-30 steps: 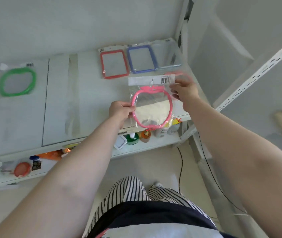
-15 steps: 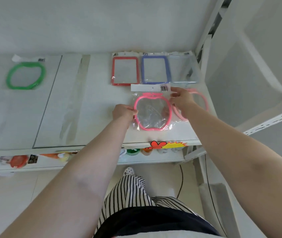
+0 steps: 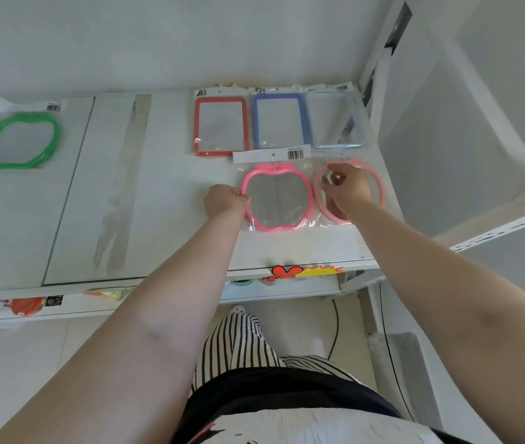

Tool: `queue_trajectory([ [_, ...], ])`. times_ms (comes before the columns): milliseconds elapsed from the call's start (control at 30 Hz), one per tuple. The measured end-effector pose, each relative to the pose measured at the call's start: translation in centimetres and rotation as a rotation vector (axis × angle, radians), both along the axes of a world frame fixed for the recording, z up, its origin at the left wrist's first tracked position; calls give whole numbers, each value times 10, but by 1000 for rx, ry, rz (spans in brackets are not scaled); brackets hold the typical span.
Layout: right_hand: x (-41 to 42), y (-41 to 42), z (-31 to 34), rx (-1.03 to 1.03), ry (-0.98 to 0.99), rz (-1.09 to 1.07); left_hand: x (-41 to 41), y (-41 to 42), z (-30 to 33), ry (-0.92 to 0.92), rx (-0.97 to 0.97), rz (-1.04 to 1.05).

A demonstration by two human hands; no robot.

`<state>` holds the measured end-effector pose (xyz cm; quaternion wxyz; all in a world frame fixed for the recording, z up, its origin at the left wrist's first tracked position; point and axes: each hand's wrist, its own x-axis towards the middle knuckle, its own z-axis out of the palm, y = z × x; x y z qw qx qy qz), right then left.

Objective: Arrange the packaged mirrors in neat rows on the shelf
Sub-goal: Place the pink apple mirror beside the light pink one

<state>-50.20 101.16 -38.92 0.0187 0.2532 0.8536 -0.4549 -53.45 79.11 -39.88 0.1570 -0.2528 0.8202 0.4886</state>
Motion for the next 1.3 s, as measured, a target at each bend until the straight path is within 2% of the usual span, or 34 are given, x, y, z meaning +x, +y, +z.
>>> queue_trajectory([
  [100, 6, -6, -11, 210, 24, 35, 2, 3, 6, 26, -145, -97],
  [167, 9, -10, -16, 371, 61, 24, 6, 7, 7, 58, -315, -154],
  [233, 16, -12, -23, 432, 50, 4, 10, 13, 4, 150, -479, -234],
  [300, 22, -13, -33, 451, -8, 14, 14, 20, -2, 256, -537, -374],
  [400, 25, -12, -39, 482, -72, 48, 19, 29, -10, 286, -512, -600],
  [500, 25, -13, -37, 473, -85, 46, 20, 34, -19, 296, -512, -685],
  [1067, 33, -7, -32, 462, -50, 54, 17, 39, -24, 333, -468, -666],
  [1300, 32, -17, -26, 450, -99, 61, 20, 37, -24, 352, -435, -639],
])
